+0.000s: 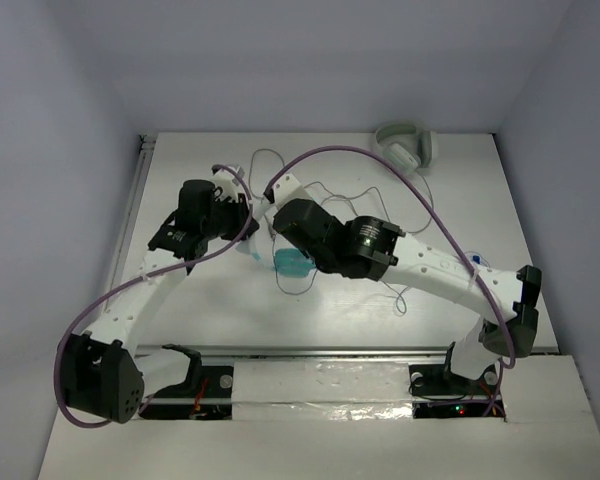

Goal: Wrap the headphones

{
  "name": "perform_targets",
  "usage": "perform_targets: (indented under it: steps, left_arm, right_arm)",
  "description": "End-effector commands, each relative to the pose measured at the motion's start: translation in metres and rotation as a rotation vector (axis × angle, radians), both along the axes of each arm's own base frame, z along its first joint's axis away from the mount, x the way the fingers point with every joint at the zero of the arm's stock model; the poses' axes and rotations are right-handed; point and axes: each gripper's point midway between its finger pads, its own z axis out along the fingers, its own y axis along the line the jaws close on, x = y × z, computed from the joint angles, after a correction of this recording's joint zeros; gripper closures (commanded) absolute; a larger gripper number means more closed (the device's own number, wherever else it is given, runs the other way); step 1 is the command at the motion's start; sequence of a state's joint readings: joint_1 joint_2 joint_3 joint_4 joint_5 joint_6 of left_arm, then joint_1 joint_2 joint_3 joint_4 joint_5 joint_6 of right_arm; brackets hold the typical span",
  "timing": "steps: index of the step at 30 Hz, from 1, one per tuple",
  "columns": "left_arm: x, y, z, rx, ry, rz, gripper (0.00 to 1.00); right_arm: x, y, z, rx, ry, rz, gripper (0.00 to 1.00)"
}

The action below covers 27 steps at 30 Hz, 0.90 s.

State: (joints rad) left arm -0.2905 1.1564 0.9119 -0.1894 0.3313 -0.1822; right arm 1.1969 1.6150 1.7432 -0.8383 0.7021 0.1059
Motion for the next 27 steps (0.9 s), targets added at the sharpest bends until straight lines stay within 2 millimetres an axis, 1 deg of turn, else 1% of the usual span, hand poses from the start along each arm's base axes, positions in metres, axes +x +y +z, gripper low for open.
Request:
perform_targets:
  steps: [1, 2, 3, 4, 5, 8, 9, 10, 11, 12, 13, 14, 16, 17, 19, 21, 23, 24, 25, 26, 27]
  left_arm:
    - [-0.014, -0.019, 0.003, -0.034, -0.027, -0.141, 1.00]
    - [-0.018, -0.025, 0.000, -0.027, -0.020, -0.165, 1.00]
    - [-0.019, -0.025, -0.003, -0.020, -0.013, -0.170, 1.00]
    - [-0.022, -0.030, -0.004, -0.021, -0.009, -0.192, 1.00]
    - [-0.022, -0.031, -0.004, -0.024, -0.009, -0.196, 1.00]
    - [-0.025, -0.034, 0.002, -0.041, -0.027, -0.225, 1.00]
    - [-0.028, -0.038, 0.006, -0.061, -0.034, -0.251, 1.00]
    - [-0.029, -0.040, 0.009, -0.070, -0.041, -0.260, 1.00]
    - [-0.030, -0.041, 0.010, -0.081, -0.042, -0.266, 1.00]
    - [-0.030, -0.042, 0.012, -0.085, -0.043, -0.270, 1.00]
    - [-0.030, -0.043, 0.013, -0.090, -0.040, -0.268, 1.00]
    - [-0.030, -0.044, 0.014, -0.095, -0.039, -0.270, 1.00]
    - [-0.031, -0.046, 0.021, -0.122, -0.055, -0.290, 1.00]
    - [-0.031, -0.048, 0.023, -0.135, -0.056, -0.296, 1.00]
    - [-0.032, -0.050, 0.028, -0.146, -0.064, -0.308, 1.00]
    - [-0.032, -0.050, 0.035, -0.165, -0.077, -0.314, 1.00]
    - [-0.037, -0.055, 0.043, -0.193, -0.092, -0.347, 1.00]
    - [-0.037, -0.053, 0.047, -0.210, -0.094, -0.345, 1.00]
    - [-0.040, -0.056, 0.052, -0.227, -0.107, -0.362, 1.00]
    - [-0.040, -0.056, 0.054, -0.234, -0.108, -0.356, 1.00]
    - [-0.036, -0.053, 0.057, -0.236, -0.111, -0.334, 1.00]
  right_arm:
    - [0.017, -0.006, 0.017, -0.016, -0.054, -0.030, 1.00]
    - [0.021, -0.006, 0.017, -0.017, -0.056, -0.028, 1.00]
    - [0.027, -0.008, 0.020, -0.010, -0.061, -0.038, 1.00]
    - [0.029, -0.009, 0.020, -0.019, -0.071, -0.047, 1.00]
    - [0.035, -0.013, 0.020, -0.029, -0.076, -0.068, 1.00]
    - [0.048, -0.024, 0.018, -0.028, -0.080, -0.105, 1.00]
    - [0.054, -0.033, 0.019, -0.019, -0.084, -0.132, 1.00]
    - [0.057, -0.037, 0.015, -0.017, -0.082, -0.145, 1.00]
    - [0.060, -0.042, 0.015, -0.010, -0.088, -0.164, 1.00]
    - [0.059, -0.046, 0.019, 0.003, -0.099, -0.177, 1.00]
    - [0.063, -0.050, 0.020, 0.016, -0.104, -0.195, 0.99]
    - [0.062, -0.052, 0.012, 0.013, -0.097, -0.200, 0.99]
    - [0.063, -0.059, 0.016, 0.058, -0.114, -0.224, 0.98]
    - [0.062, -0.060, 0.011, 0.072, -0.108, -0.239, 0.98]
    - [0.063, -0.068, 0.013, 0.101, -0.114, -0.269, 0.98]
    - [0.064, -0.074, 0.007, 0.119, -0.096, -0.293, 0.98]
    - [0.062, -0.076, 0.008, 0.149, -0.092, -0.306, 0.98]
    - [0.064, -0.083, 0.004, 0.148, -0.088, -0.325, 0.98]
    - [0.064, -0.083, 0.005, 0.164, -0.091, -0.330, 0.98]
    - [0.063, -0.089, 0.012, 0.207, -0.098, -0.349, 0.99]
    - [0.061, -0.090, 0.013, 0.226, -0.098, -0.349, 0.99]
